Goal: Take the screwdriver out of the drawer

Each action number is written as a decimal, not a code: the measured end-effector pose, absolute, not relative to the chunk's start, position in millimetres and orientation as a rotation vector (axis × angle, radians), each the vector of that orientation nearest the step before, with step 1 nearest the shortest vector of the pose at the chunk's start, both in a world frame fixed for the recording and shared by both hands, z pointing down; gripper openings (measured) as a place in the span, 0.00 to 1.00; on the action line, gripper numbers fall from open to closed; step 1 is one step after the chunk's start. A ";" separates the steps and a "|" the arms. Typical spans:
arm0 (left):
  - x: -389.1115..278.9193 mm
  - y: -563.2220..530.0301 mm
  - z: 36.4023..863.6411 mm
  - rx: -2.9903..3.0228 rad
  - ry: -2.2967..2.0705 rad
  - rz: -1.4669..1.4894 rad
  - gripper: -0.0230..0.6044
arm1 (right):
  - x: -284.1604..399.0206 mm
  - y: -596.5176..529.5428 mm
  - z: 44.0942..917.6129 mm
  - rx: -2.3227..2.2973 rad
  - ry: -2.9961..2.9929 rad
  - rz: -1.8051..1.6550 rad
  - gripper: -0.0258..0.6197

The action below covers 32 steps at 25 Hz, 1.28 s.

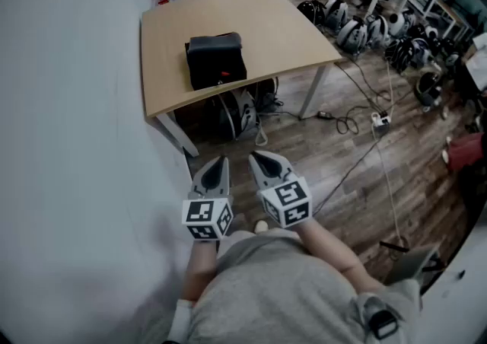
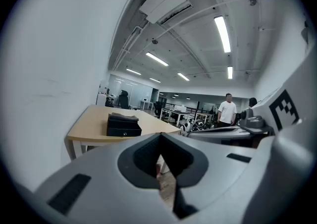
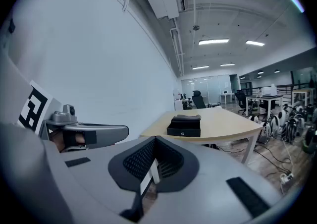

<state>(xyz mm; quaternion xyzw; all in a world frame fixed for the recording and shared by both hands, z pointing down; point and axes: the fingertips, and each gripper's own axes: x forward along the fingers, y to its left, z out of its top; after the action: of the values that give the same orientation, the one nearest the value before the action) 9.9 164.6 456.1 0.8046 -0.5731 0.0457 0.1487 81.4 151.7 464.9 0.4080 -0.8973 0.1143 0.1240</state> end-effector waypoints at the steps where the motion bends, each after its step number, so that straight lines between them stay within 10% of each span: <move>1: 10.3 162.7 456.1 2.313 -1.649 0.132 0.04 | 81.9 150.0 465.2 1.188 -2.616 0.333 0.04; 32: -17.7 93.5 472.7 2.203 -1.722 0.109 0.04 | 59.4 75.0 483.0 1.105 -2.647 0.415 0.04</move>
<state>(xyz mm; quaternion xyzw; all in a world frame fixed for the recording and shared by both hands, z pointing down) -17.7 93.5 472.7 0.7756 -0.6064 0.0383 0.1708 59.4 75.0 483.0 0.3786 -0.9066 0.1420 0.1212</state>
